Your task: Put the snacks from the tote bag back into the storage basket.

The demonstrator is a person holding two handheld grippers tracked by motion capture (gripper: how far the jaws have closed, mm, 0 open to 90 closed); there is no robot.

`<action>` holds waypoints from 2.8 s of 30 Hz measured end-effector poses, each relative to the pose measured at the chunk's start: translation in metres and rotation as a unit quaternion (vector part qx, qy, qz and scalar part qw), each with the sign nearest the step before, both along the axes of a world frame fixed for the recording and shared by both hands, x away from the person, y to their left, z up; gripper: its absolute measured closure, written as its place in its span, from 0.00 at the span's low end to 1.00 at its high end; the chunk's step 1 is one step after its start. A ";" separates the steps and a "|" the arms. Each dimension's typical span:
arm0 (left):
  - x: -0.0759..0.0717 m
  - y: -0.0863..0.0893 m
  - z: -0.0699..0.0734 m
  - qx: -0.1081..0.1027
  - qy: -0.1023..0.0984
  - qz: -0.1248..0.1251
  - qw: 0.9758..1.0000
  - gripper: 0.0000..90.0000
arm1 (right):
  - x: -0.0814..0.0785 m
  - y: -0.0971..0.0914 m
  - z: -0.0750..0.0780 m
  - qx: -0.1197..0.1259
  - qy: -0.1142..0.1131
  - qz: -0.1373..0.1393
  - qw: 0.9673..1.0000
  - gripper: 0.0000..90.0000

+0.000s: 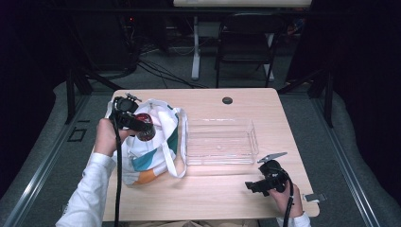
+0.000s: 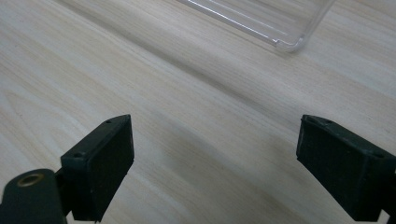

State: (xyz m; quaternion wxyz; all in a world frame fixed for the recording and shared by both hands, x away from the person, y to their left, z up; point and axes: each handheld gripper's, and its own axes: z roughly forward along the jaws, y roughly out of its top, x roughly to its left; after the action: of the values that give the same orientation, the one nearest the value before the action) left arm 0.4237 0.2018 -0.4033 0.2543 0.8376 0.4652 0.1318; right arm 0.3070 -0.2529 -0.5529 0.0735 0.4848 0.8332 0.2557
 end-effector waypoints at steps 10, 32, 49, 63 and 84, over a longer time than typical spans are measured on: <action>0.002 -0.017 0.011 0.000 -0.005 -0.019 1.000 0.29 | -0.006 -0.003 0.003 -0.006 -0.005 0.002 1.000 0.12; -0.001 -0.042 0.029 -0.004 -0.013 -0.054 0.998 0.29 | -0.007 -0.006 0.002 -0.001 -0.001 -0.009 1.000 0.13; 0.001 -0.064 0.032 -0.005 -0.013 -0.080 0.997 0.29 | -0.009 -0.007 0.002 0.002 -0.006 -0.014 1.000 0.13; 0.006 -0.084 0.035 -0.011 -0.012 -0.097 0.995 0.29 | -0.012 -0.012 0.003 -0.002 -0.003 -0.015 1.000 0.13; 0.008 -0.117 0.037 -0.017 -0.008 -0.122 0.992 0.29 | -0.013 -0.012 0.004 0.003 -0.009 -0.020 1.000 0.13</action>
State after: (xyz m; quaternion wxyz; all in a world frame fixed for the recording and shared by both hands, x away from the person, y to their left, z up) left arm 0.4318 0.0847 -0.3668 0.2865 0.8826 0.3596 0.0982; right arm 0.2943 -0.2653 -0.5491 0.0847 0.4996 0.8218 0.2606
